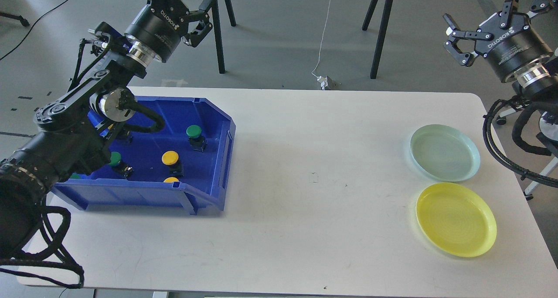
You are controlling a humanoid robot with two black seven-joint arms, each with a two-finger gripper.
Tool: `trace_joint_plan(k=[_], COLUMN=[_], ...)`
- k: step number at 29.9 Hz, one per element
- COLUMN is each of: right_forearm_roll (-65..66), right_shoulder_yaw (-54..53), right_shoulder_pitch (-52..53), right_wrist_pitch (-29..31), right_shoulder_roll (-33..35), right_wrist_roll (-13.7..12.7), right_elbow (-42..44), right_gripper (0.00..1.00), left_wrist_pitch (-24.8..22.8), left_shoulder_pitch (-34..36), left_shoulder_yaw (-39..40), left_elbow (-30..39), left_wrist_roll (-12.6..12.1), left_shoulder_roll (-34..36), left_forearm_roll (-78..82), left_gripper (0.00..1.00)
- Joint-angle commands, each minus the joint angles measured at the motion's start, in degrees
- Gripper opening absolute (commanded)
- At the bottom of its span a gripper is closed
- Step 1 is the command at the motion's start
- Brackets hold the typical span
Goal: Pass button and place on color plate
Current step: 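Move the left gripper over the blue bin toward the buttons, then lower the left gripper into the bin and grasp a yellow button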
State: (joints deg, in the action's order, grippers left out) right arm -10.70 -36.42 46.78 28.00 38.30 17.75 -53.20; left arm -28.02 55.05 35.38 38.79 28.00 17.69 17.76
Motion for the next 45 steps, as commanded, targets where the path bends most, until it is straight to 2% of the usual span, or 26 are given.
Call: trace_joint_plan(k=[1,5,10,17,20,25,30,36,40,45], right_forearm_roll=[-0.02,-0.20,-0.20,-0.20,-0.11,-0.11,-0.11,-0.11,-0.11,-0.02], right_shoulder_yaw=[-0.41,-0.67,-0.50,-0.15,-0.14,-0.41,-0.50,-0.41,-0.50,-0.41], right_shoulder_pitch=[-0.02,-0.29,0.33,-0.37,-1.42,-1.60,-2.13,-2.92,-4.24,-5.82], right_wrist_pitch=[0.00,0.00,0.00,0.00,0.00,0.00,0.00,0.00,0.00,0.00], right_shoulder_roll=[-0.15,-0.07,-0.50,-0.77,-0.77,-0.16,0.11,1.16,1.25,1.78], right_wrist_roll=[0.09,0.09,0.09,0.09,0.09,0.09,0.09,0.18,0.18,0.18], right_elbow=[0.03,-0.15,1.78,1.79,1.79,1.96,1.79,1.79,1.79,1.70], right_gripper=[1.00,1.00,1.00,1.00,1.00,1.00,1.00,1.00,1.00,1.00], left_wrist_pitch=[0.02,0.02,0.02,0.02,0.02,0.02,0.02,0.02,0.02,0.02], left_shoulder_pitch=[-0.03,0.32,-0.12,-7.50,-7.50,-4.70,7.59,22.19,23.97,20.99], left_shoulder_yaw=[-0.13,0.65,6.01,17.78,16.93,7.27,-12.31,-33.85,-43.97,-51.11], left_elbow=[0.06,-0.81,-2.76,8.22,12.60,21.66,26.77,31.34,31.17,29.77], left_wrist_roll=[0.00,0.00,0.00,0.00,0.00,0.00,0.00,0.00,0.00,0.00], left_shoulder_roll=[0.15,0.94,-0.46,-3.79,-3.64,5.32,15.77,26.33,29.06,30.47], left_forearm_roll=[0.08,-0.44,-3.79,-3.70,-0.12,14.47,25.98,48.91,66.23,73.55], left_gripper=[1.00,1.00,1.00,1.00,1.00,1.00,1.00,0.99,0.98,0.98])
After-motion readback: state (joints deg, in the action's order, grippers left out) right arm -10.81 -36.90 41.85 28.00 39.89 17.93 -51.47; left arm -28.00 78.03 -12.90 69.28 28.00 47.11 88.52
